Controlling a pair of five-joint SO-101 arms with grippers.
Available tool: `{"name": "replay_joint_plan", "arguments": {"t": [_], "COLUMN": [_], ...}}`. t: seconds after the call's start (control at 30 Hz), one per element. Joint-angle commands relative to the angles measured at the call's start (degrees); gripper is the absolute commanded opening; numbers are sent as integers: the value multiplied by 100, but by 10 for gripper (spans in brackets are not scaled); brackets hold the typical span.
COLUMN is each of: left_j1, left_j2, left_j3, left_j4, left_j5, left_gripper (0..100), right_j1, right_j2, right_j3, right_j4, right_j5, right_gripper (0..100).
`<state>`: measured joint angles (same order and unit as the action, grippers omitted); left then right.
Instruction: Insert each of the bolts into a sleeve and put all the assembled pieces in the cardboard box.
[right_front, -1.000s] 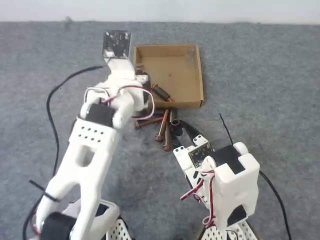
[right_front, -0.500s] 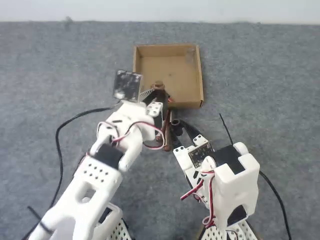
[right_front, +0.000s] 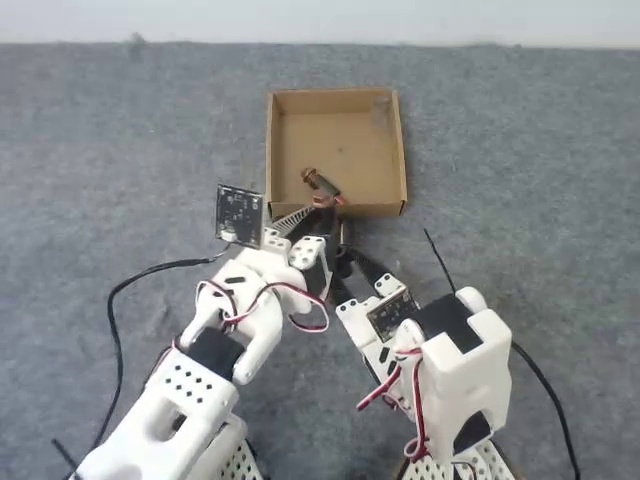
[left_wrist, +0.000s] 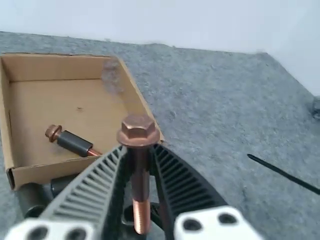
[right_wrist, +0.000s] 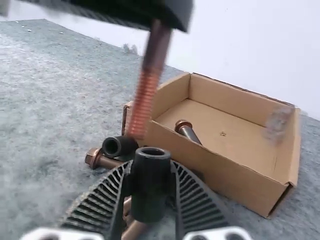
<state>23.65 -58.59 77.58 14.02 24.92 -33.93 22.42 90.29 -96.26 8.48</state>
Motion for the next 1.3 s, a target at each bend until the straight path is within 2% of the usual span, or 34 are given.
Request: {"name": "replay_joint_plan", "arguments": {"t": [0.0,0.23,0.43,0.5,1.27], "left_j1": [26,9,-70,-70,-105], "left_j2": [-246,-211,-211,-211,-193], "left_j3": [-92,-13,743,884,866], "left_j4": [-220,-281,-1829,-2127,-2163], "left_j5": [-202,-316,-273,-273,-264], "left_gripper": [13,13,13,13,12], "right_j1": [-92,-198,-207,-207,-207], "right_j2": [-119,-127,-127,-127,-127], "right_j3": [97,132,149,158,158], "right_j4": [-163,-171,-180,-242,-286], "right_j5": [53,53,53,53,88], "right_gripper": [9,9,9,9,9]}}
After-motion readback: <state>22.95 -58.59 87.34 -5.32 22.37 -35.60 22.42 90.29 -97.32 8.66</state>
